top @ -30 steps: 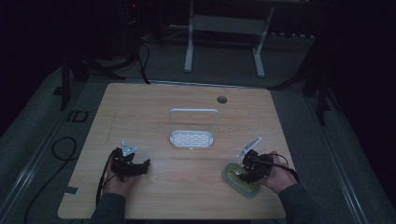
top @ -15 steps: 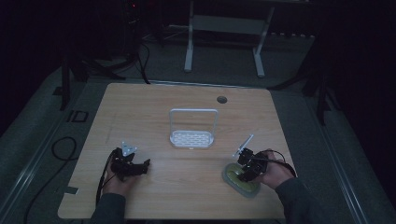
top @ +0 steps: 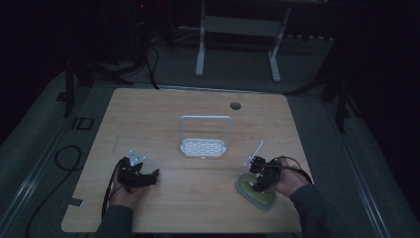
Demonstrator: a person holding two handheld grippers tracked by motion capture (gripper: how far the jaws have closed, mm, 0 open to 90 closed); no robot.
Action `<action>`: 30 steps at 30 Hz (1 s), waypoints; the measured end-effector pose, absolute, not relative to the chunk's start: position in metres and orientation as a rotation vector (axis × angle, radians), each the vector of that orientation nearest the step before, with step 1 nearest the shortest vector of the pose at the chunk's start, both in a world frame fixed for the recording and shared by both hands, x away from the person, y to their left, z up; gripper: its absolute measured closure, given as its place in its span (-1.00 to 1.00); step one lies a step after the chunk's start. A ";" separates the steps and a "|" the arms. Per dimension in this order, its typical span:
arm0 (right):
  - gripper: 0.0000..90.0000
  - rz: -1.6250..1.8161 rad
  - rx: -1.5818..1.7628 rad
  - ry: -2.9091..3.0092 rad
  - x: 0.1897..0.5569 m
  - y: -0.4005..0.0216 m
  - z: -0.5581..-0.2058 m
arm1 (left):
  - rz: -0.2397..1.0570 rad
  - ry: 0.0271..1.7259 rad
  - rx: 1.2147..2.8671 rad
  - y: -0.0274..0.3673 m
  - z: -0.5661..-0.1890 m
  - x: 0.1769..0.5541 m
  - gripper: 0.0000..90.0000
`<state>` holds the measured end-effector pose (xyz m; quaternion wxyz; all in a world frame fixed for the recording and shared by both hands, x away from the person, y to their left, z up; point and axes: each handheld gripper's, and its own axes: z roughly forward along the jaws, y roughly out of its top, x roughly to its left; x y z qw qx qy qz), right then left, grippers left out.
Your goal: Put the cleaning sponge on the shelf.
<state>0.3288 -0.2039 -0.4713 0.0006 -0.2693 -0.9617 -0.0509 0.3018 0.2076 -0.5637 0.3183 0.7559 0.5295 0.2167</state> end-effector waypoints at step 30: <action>0.59 -0.063 -0.751 -3.046 0.332 -0.191 -0.467 | 0.570 1.393 1.988 0.208 -0.564 0.302 -0.71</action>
